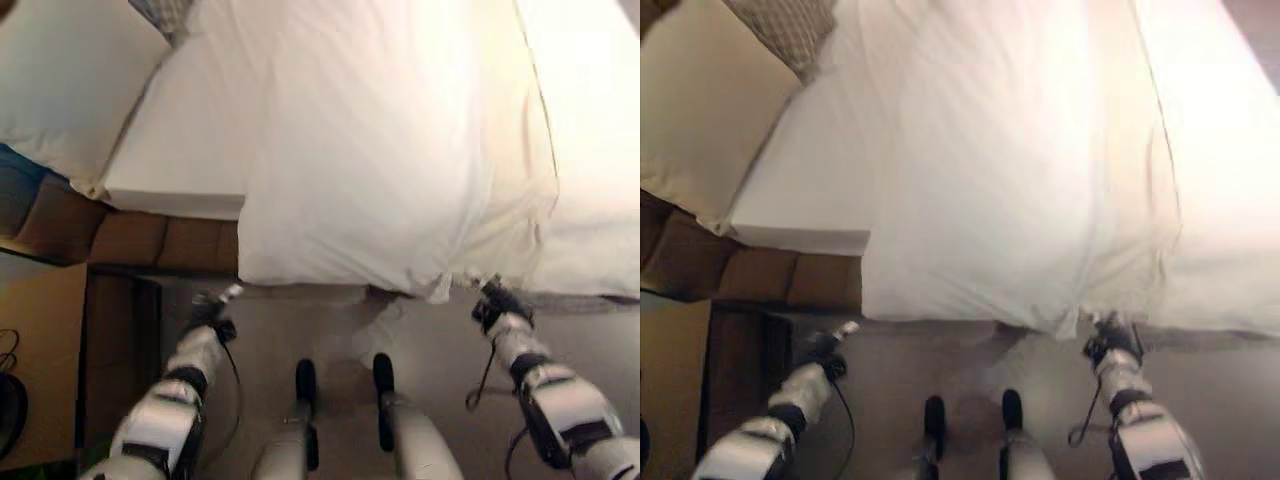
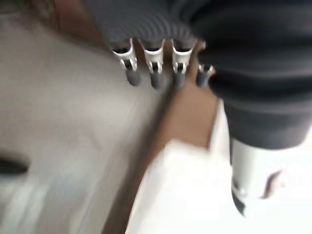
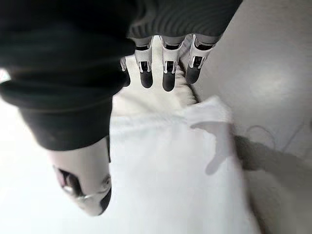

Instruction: Make the bed

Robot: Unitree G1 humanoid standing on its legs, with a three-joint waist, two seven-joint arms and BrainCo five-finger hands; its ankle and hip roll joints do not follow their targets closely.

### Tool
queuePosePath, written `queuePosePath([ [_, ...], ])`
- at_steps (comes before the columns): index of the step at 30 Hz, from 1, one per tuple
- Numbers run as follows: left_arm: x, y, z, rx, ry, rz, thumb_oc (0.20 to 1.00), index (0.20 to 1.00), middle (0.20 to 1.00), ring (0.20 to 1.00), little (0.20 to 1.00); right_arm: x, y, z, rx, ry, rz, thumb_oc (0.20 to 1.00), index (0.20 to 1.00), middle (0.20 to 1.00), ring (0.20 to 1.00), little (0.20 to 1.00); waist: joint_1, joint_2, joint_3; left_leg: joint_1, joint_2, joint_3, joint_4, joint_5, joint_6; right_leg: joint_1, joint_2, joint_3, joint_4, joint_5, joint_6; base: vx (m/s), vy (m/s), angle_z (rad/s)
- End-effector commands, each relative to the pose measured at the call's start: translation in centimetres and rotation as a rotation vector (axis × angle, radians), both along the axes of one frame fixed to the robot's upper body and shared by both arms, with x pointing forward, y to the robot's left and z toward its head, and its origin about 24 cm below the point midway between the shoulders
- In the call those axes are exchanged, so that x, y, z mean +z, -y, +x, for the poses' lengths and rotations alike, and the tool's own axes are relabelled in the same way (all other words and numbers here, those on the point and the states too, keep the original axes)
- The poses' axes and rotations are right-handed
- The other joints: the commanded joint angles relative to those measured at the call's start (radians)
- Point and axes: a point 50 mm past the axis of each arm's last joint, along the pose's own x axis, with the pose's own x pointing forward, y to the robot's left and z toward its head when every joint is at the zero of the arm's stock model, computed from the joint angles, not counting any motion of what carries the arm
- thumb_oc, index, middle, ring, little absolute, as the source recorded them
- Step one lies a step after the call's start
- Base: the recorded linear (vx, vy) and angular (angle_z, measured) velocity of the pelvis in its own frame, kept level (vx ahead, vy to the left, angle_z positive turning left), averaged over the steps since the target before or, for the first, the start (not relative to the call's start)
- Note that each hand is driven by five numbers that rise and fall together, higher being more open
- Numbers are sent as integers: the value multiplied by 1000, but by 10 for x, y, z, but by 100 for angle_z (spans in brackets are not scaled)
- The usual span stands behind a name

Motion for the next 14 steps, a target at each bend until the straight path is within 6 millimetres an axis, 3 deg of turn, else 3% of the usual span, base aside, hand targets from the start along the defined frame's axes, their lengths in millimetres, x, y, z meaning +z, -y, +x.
queuePosePath([
  [1, -1, 14, 2, -208, 21, 100, 1000, 1000, 1000, 1000, 1000, -7, -6, -7, 115, -28, -158, 1000, 1000, 1000, 1000, 1000, 3, -39, -45, 21, -20, -16, -8, -4, -41, 44, -41, 44, -62, 32, 87, 48, -22, -1],
  [3, -23, 23, -21, -223, -66, 50, 1000, 1000, 1000, 1000, 1000, -30, -10, -31, 107, -108, -117, 1000, 1000, 1000, 1000, 1000, 6, -40, -70, 64, -8, -21, -42, 18, -45, 77, -34, 46, -61, 28, 84, 0, 0, 0],
  [5, -49, 46, -51, -343, -204, 30, 1000, 1000, 1000, 1000, 1000, -53, -21, -57, 202, -232, -141, 1000, 1000, 1000, 1000, 1000, 1, -39, -121, 94, -2, -38, -45, -2, -37, 115, -33, 48, -74, 23, 83, 0, 0, 0],
  [6, -50, 46, -51, -343, -205, 29, 1000, 1000, 1000, 1000, 1000, -53, -21, -57, 202, -233, -141, 1000, 1000, 1000, 1000, 1000, 0, -39, -121, 95, -2, -39, -45, -2, -37, 116, -33, 47, -75, 23, 83, 58, 1, 7],
  [11, -75, 76, -90, -515, -355, 4, 1000, 1000, 1000, 1000, 1000, -84, -36, -103, 280, -387, -78, 1000, 1000, 1000, 1000, 1000, 1, -28, -182, 163, -3, -48, -45, -23, -27, 204, -44, 36, -114, 18, 87, 57, 19, 7],
  [14, -81, 86, -102, -565, -395, -15, 1000, 1000, 1000, 1000, 1000, -97, -48, -124, 366, -472, -60, 1000, 1000, 1000, 1000, 1000, 7, -26, -206, 186, 0, -52, -45, -35, -25, 236, -45, 31, -121, 7, 87, 34, 4, 2],
])
